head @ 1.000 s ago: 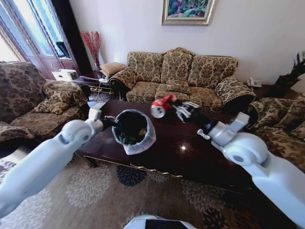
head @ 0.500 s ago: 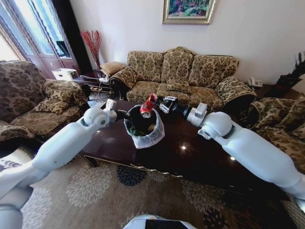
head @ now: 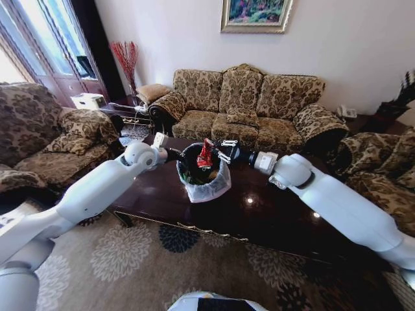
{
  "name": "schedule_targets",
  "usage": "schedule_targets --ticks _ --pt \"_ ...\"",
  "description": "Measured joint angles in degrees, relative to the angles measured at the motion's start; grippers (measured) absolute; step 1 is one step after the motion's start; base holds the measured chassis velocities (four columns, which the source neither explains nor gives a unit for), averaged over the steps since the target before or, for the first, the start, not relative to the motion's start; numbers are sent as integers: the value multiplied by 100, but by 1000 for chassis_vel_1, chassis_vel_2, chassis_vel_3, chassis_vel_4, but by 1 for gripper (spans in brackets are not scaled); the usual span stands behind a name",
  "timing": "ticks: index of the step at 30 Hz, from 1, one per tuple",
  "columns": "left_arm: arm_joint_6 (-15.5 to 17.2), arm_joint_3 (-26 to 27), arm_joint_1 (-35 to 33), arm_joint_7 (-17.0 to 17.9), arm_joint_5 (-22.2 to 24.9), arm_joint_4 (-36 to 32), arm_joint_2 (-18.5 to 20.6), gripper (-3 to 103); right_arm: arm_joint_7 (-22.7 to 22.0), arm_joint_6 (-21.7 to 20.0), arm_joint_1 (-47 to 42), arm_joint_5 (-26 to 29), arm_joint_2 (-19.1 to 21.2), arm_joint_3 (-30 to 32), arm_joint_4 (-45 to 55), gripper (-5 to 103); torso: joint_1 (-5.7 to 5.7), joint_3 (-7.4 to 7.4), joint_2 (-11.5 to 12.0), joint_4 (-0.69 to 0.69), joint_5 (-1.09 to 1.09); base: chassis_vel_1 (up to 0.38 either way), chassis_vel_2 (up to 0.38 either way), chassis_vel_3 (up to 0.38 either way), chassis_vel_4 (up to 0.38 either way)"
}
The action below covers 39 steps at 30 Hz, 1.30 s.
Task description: Move to the front of the table and place the trash on the table into the trash bin.
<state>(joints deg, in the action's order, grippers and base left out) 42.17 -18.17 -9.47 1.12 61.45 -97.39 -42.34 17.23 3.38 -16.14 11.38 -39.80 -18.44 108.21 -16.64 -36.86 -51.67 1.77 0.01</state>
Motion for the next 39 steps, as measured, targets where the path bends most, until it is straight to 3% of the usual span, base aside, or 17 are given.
schedule_targets --ticks 2,5,6,8,10,11,12,14,15,16,17,18,19,21,24,30,39 --pt "0 -8 0 38 11 -72 13 0 -51 20 -128 -36 47 50 38 46 0 0 0 1 0 0 0 0 0" --pt "0 3 -18 70 10 -96 10 0 -71 19 -211 -14 80 122 73 51 1 0 0 1 1 0 0 0 0" --pt "0 34 -49 127 20 -119 -11 0 -134 -13 -334 71 106 224 131 62 1 1 -1 0 -1 0 0 0 0" --pt "0 48 -60 153 24 -130 -22 0 -201 -40 -406 164 124 274 171 62 1 0 0 0 0 0 0 0 0" --pt "0 153 -135 249 23 -198 -35 0 -434 -217 -652 610 169 528 337 73 0 0 0 0 0 0 0 0 0" --pt "0 153 -135 249 23 -198 -35 0 -434 -217 -652 610 169 528 337 73 0 0 0 0 0 0 0 0 0" --pt "0 267 -209 287 7 -237 -34 0 -761 -430 -815 984 212 687 476 79 0 0 0 0 0 0 0 0 0" --pt "0 775 -556 385 -148 -386 22 0 -1973 -1092 -1228 2134 332 1140 836 89 1 1 0 -2 0 0 0 0 0" --pt "0 775 -556 385 -148 -386 22 0 -1973 -1092 -1228 2134 332 1140 836 89 1 1 0 -2 0 0 0 0 0" --pt "-2 1006 -765 430 -215 -479 63 0 -2404 -1312 -1395 2555 370 1389 918 94 1 1 -1 -1 2 0 0 0 0" --pt "-2 1105 -863 448 -243 -525 83 0 -2542 -1403 -1467 2711 386 1510 941 94 1 2 -1 -1 0 0 0 0 0" --pt "-2 1477 -1277 476 -403 -721 173 0 -2880 -1735 -1790 3201 445 2043 966 99 2 2 -2 0 -1 0 0 0 0" --pt "-2 1477 -1277 476 -403 -721 173 0 -2880 -1735 -1790 3201 445 2043 966 99 2 2 -2 0 -1 0 0 0 0" --pt "-9 1967 -1896 477 -721 -1063 310 0 -3128 -2114 -2304 3551 480 2786 889 100 2 2 -1 2 -3 0 0 0 0" --pt "-142 2373 -2481 539 -1123 -1471 438 0 -3369 -2481 -3041 3627 400 3668 552 100 2 2 -1 4 1 0 0 0 0" --pt "-315 2627 -2958 987 -1308 -1841 438 0 -3273 -2440 -4310 3233 174 4986 -188 100 1 1 -1 -1 3 0 0 0 0" --pt "-323 2600 -2982 1069 -1300 -1959 375 0 -2991 -2291 -4903 2946 31 5419 -135 100 2 1 -2 1 1 0 0 0 0"
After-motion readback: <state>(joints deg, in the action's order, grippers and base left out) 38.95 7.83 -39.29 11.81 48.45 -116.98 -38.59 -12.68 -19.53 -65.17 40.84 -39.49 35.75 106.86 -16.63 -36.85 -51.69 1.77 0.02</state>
